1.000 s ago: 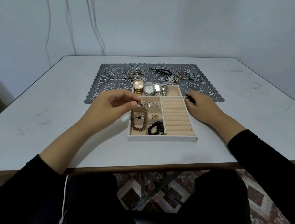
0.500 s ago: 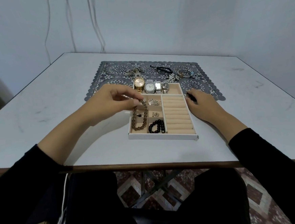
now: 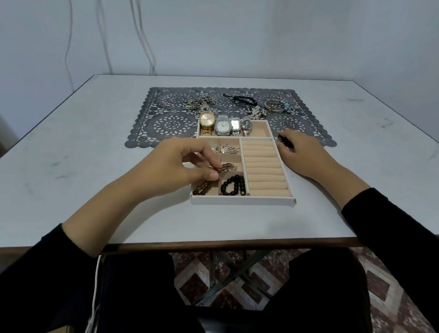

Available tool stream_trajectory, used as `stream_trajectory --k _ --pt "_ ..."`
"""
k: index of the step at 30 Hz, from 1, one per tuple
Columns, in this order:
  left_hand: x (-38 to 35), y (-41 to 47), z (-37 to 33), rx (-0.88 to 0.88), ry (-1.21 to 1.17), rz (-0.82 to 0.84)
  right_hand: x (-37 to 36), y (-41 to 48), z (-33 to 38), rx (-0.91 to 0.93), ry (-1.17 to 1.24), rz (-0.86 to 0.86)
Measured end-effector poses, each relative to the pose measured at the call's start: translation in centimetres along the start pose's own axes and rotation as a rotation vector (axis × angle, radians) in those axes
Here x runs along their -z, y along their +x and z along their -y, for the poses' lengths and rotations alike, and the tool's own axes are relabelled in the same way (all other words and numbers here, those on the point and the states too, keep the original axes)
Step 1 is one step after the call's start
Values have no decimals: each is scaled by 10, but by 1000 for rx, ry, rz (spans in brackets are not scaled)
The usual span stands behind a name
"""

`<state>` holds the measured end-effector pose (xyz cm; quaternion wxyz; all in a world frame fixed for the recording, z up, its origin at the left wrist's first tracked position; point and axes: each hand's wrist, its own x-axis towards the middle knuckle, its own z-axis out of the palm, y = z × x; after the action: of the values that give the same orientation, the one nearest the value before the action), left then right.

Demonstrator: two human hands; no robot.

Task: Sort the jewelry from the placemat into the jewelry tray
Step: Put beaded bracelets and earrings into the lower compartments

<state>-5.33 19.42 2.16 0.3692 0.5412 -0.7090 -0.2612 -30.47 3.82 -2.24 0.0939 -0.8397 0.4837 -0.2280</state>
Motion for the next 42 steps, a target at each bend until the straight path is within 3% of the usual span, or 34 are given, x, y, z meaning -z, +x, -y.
stream_trajectory --k 9,17,26,42 --pt "3 -1 8 -309 248 88 1 0 1 2 -1 1" --pt "4 9 17 -166 41 44 -1 2 -1 4 -13 -1" --pt "-1 17 14 -310 242 122 -2 2 -3 0 -15 -8" --pt "3 13 11 -266 251 218 -1 2 -2 8 -30 2"
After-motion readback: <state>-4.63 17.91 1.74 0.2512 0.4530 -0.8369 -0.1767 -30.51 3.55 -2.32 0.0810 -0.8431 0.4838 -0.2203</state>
